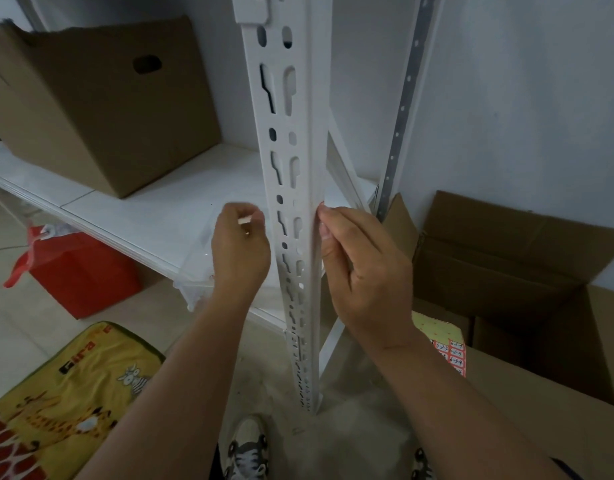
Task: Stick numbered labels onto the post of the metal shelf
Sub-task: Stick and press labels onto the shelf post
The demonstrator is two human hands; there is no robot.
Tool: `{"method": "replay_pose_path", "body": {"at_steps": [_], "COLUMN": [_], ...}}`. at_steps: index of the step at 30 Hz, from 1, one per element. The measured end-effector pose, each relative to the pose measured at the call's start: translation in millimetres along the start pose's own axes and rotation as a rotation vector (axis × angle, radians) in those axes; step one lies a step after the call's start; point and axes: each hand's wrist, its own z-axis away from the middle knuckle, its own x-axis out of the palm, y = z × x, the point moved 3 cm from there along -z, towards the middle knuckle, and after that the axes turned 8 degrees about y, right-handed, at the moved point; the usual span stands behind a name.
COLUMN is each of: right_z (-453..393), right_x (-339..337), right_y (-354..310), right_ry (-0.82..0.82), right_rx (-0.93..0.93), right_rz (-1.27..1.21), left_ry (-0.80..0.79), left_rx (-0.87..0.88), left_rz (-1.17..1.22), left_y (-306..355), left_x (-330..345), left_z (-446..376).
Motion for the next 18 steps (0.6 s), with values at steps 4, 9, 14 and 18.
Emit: {"method": "replay_pose_path", "body": {"at_steps": [4, 9, 14, 18], "right_z": [-3, -2, -6, -4], "right_x": [-1, 1, 2, 8], "right_y": [1, -3, -4, -6], "right_ry": [0.006, 0.030, 0.062, 0.053], "right_rx": [-0.005, 0.045, 0.067, 0.167], "right_rz": [0.008, -0.014, -0.038, -0.099], "left_ry": [-0.080, -0.084, -0.066, -0.057], "left_rx": [-0.220, -0.391, -0.413, -0.398], "left_rz": [0.384, 0.533, 0.545, 0.543], "left_y": [34, 52, 54, 53], "left_x": [2, 5, 7, 6], "left_z": [28, 47, 48, 49]}}
